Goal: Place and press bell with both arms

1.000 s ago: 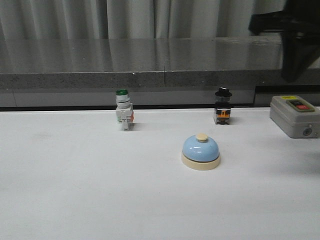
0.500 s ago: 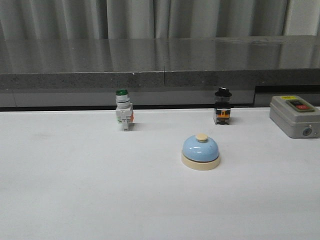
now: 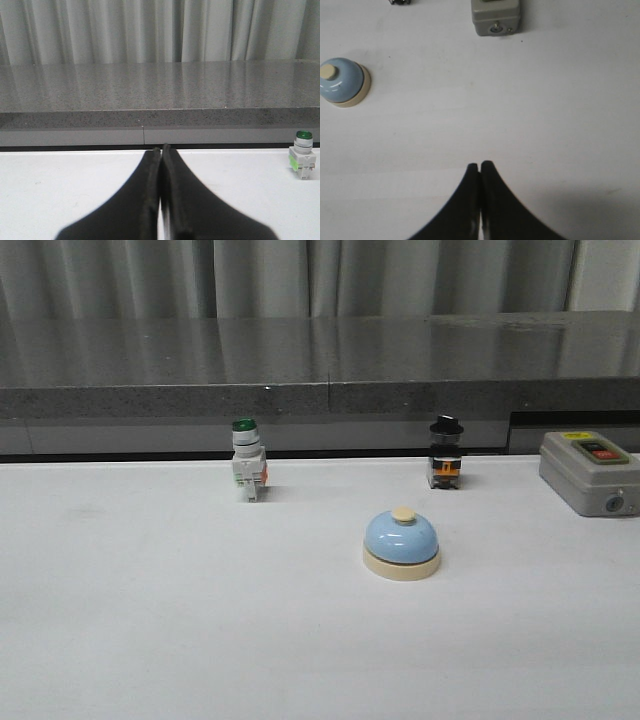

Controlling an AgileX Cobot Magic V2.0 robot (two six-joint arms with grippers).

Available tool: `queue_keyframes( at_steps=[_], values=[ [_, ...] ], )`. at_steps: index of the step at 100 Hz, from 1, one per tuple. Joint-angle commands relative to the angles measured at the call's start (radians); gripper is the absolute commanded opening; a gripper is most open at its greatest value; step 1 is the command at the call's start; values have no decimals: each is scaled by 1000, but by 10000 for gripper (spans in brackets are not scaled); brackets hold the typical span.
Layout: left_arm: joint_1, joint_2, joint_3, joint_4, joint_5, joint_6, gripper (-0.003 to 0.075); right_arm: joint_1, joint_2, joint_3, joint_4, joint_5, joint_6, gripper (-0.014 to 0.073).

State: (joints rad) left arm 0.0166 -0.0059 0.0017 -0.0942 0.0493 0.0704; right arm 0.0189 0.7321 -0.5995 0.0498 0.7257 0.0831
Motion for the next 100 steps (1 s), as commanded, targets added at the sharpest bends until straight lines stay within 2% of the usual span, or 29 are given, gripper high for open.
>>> queue_keyframes(
  at_steps=[1,35,49,62,77,100],
  values=[
    [-7,-30,42,-9,-71,-6,-20,-5,-109,18,4,-72,-8,-60],
    [-7,-30,42,-9,-71,-6,-20,-5,-503,181,4,-103,-8,-60],
    [-7,-30,42,-9,-71,-6,-20,-5,-650,231,4,-181,-8,-60],
    [-7,-30,42,-9,-71,-6,-20,-5,-768,284,2,-289,-8,-60],
    [-7,-30,42,-9,-69,-6,-20,-4,-756,353,-27,-428,-8,-60],
    [-7,-30,42,-9,-69,-6,-20,-4,-756,548,-106,-798,-8,-60]
  ],
)
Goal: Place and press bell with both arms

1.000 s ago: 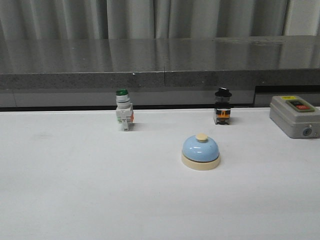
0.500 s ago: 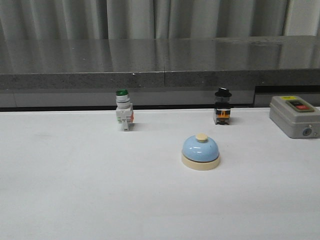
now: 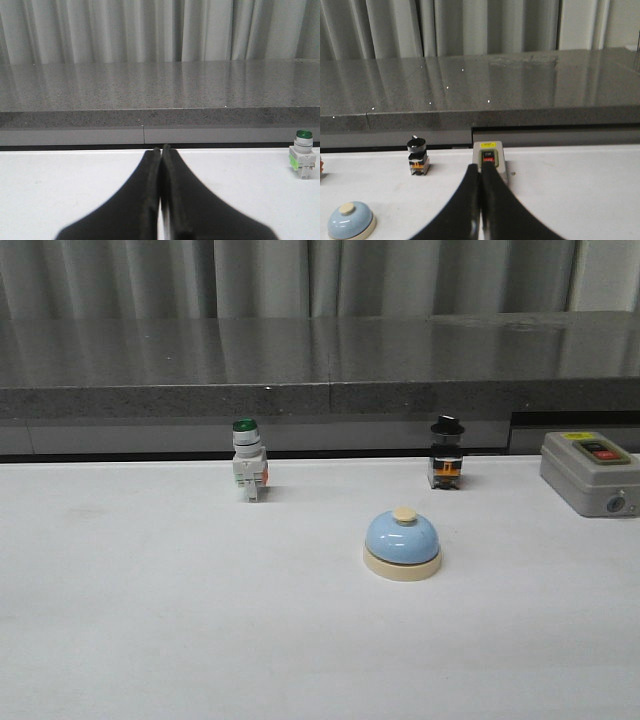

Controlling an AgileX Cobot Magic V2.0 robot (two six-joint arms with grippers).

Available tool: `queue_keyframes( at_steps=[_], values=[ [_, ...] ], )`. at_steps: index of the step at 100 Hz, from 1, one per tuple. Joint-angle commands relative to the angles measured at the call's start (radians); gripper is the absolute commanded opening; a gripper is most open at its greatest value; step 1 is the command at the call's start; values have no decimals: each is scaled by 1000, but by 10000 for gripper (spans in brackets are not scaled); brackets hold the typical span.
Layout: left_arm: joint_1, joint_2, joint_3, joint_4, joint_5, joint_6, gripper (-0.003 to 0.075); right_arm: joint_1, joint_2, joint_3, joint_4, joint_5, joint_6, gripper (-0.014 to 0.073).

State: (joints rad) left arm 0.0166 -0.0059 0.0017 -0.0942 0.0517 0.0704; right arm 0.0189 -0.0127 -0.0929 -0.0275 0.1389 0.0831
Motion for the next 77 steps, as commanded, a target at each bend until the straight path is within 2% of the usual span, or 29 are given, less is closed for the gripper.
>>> queue_keyframes(
  at_steps=[1,7,13,19,77],
  values=[
    [-7,-30,42,-9,-72,-6,-20,-4,-11,56,-27,-224,-8,-60],
    [-7,-30,42,-9,-72,-6,-20,-4,-11,110,-27,-255,-8,-60],
    [-7,-30,42,-9,-72,-6,-20,-4,-11,104,-27,-152,-8,-60],
    [-7,-30,42,-9,-72,-6,-20,-4,-11,104,-27,-128,-8,-60],
    [-7,-30,42,-9,-72,-6,-20,-4,-11,104,-27,-150,-8,-60]
  ],
)
